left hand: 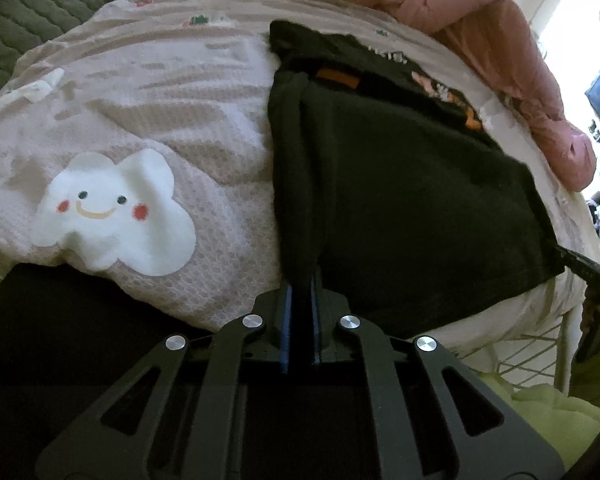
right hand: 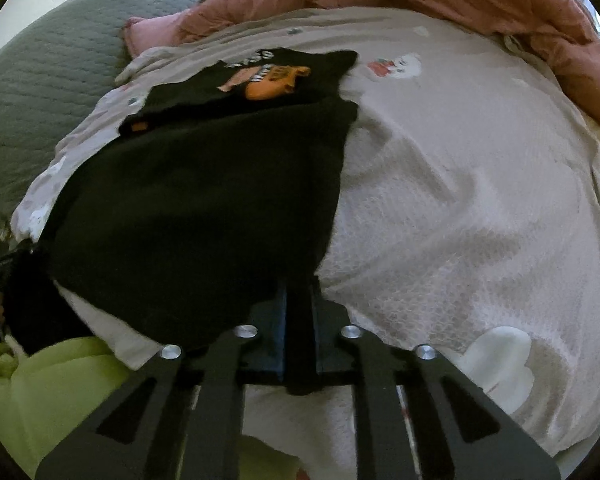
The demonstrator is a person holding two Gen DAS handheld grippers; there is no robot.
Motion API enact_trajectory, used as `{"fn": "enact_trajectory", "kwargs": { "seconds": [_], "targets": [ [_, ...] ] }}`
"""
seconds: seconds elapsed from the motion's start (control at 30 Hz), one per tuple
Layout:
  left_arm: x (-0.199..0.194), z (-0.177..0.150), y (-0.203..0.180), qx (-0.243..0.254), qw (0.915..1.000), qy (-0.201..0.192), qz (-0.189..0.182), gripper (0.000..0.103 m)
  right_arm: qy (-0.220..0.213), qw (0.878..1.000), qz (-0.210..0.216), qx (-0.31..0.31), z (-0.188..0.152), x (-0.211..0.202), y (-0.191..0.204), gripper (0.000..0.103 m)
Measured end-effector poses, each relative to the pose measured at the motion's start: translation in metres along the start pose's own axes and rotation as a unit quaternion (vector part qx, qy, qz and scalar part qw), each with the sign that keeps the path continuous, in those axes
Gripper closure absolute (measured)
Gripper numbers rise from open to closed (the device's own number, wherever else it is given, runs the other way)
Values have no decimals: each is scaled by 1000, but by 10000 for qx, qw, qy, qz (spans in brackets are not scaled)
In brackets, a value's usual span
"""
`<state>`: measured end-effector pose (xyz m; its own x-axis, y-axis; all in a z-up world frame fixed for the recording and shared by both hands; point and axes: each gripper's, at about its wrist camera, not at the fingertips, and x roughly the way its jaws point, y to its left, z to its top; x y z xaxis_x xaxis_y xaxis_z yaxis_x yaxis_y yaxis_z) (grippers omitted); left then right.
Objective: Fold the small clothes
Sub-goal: 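Close the left gripper on the hem while the right gripper closes beside it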
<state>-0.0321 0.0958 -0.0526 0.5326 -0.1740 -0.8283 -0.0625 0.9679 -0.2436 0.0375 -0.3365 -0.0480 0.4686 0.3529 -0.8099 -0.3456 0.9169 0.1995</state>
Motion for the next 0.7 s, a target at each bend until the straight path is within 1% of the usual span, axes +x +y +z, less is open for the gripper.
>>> {"fn": "enact_trajectory", "kwargs": {
  "seconds": [0.13,0.2,0.27,0.33,0.4,0.5,0.6,0.67,0.7],
  "targets": [
    [-24,3,4,-64,9994,-310,-153,101,-203,9997,73,-103,2,-25,0,95],
    [-29,2,4,-75,9992,-354,-186,101,-176,9997,119,-147,-1,-32,-1,95],
    [-28,2,5,-82,9993,-310,-186,101,-110,9997,92,-184,-5,-34,-2,95],
    [-20,0,6,-88,9997,-166,-149,101,-18,9998,58,-168,-10,-29,-4,95],
    [-10,-2,8,-125,9998,0,-139,101,66,9999,79,-42,-14,-21,-9,95],
    [-3,-4,9,-144,9997,119,-123,101,177,9997,136,115,-19,-10,-13,94],
    [2,-5,10,-190,9995,204,-172,99,241,9994,205,170,-22,-7,-14,87],
    [7,-6,9,-181,9993,288,-163,96,267,9991,268,176,-23,-5,-14,79],
    [10,-7,8,-178,9992,301,-169,90,282,9990,303,160,-24,-5,-13,78]
  ]
}}
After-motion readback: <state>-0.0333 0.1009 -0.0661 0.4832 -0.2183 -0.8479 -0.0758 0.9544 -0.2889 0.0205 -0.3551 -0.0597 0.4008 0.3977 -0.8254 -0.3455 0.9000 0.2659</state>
